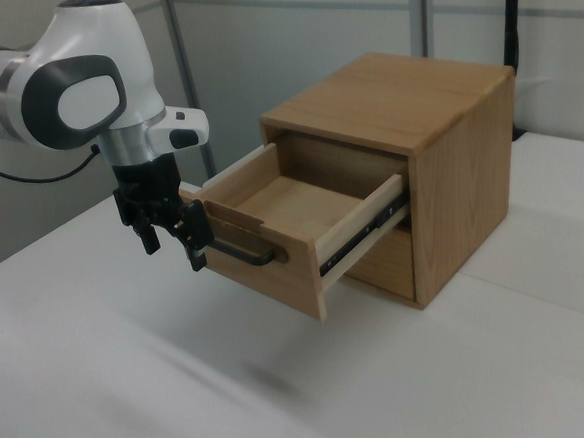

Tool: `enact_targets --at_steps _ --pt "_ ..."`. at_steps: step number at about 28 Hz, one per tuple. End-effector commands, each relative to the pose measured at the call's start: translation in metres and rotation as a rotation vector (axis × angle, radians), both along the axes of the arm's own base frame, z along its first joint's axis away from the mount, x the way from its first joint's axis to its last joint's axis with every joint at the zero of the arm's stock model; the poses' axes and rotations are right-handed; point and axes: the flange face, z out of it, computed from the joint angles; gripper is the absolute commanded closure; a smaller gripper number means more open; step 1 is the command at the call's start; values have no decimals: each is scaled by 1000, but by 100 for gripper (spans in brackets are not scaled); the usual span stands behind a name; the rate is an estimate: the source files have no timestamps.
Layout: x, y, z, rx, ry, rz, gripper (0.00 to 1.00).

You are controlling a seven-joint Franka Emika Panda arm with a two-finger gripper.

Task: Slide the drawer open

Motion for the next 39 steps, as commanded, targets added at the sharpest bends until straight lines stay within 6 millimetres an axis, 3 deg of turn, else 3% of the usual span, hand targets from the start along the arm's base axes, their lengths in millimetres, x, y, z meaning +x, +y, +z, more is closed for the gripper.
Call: enact_targets --at_steps 1,39 --pt "0 4 7 -4 15 -15 0" --pt "-3 -4 12 -4 20 -28 0"
